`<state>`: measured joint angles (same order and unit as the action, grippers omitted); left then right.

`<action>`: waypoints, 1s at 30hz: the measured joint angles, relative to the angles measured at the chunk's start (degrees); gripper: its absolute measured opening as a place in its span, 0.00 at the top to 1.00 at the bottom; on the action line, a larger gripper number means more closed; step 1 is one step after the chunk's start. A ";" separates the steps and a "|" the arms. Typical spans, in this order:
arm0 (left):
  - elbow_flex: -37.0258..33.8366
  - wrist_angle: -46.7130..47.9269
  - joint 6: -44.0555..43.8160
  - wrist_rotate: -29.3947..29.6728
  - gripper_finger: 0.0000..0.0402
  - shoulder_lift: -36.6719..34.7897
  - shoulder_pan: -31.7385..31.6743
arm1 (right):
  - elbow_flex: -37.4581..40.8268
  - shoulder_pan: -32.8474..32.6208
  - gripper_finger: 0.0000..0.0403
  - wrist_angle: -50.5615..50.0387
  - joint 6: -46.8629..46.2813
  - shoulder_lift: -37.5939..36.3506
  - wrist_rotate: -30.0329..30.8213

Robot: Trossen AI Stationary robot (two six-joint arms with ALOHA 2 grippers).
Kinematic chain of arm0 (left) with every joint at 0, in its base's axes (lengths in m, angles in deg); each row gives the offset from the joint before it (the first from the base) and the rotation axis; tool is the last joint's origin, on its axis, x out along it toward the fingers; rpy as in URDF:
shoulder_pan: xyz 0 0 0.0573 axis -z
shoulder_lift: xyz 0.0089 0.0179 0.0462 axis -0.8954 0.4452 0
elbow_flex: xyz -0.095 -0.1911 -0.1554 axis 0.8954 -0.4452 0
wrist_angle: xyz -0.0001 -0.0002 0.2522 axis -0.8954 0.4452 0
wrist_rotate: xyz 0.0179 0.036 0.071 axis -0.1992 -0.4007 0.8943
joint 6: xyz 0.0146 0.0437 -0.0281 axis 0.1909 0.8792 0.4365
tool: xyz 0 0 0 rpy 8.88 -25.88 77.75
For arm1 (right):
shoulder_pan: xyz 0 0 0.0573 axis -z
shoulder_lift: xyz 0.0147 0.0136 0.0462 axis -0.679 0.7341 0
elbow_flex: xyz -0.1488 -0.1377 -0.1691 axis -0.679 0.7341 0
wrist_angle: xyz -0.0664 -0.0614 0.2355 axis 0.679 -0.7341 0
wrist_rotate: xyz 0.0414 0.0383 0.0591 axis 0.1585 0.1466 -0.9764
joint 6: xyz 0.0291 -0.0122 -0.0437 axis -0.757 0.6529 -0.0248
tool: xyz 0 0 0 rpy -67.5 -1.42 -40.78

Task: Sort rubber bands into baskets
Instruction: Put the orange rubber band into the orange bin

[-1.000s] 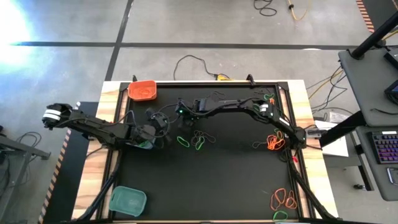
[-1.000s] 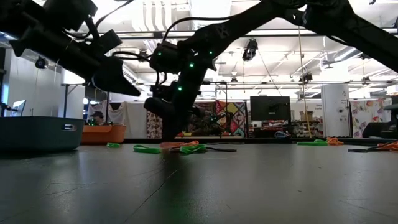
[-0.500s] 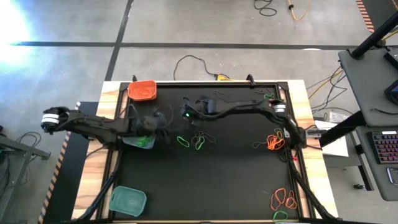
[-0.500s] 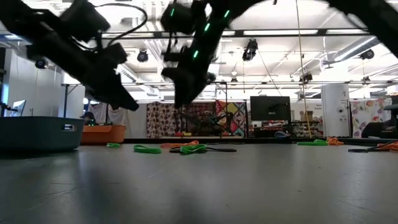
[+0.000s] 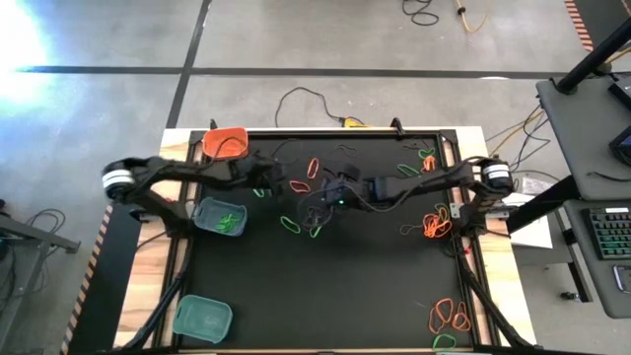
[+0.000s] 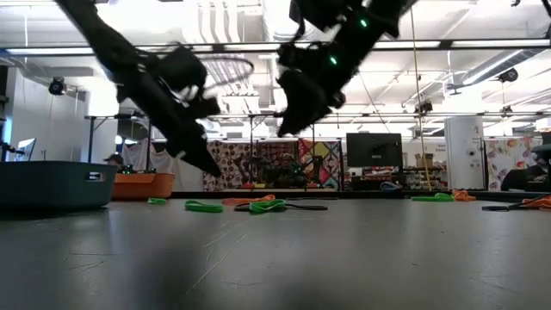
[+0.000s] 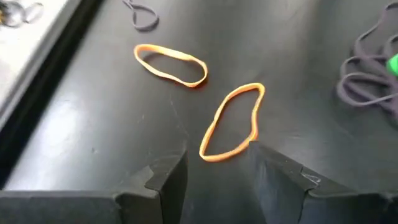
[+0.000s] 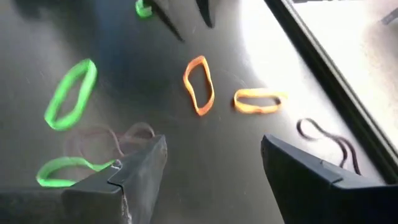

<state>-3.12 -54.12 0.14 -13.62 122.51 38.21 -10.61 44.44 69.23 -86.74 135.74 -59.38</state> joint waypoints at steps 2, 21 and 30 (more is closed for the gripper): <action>2.63 1.71 2.57 -3.52 0.62 3.04 -1.55 | 2.16 -0.02 0.34 1.99 -0.14 -0.83 -0.02; 12.00 9.69 11.48 -11.20 0.52 16.91 -5.31 | 5.66 -0.07 0.28 3.06 -7.02 -1.18 -3.41; 11.83 9.79 8.72 -11.06 0.70 17.36 -5.20 | 5.65 -0.17 0.28 2.93 -6.85 -1.13 -3.41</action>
<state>8.71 -44.33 8.86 -24.68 139.87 33.02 -4.96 44.27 72.16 -93.59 134.61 -62.79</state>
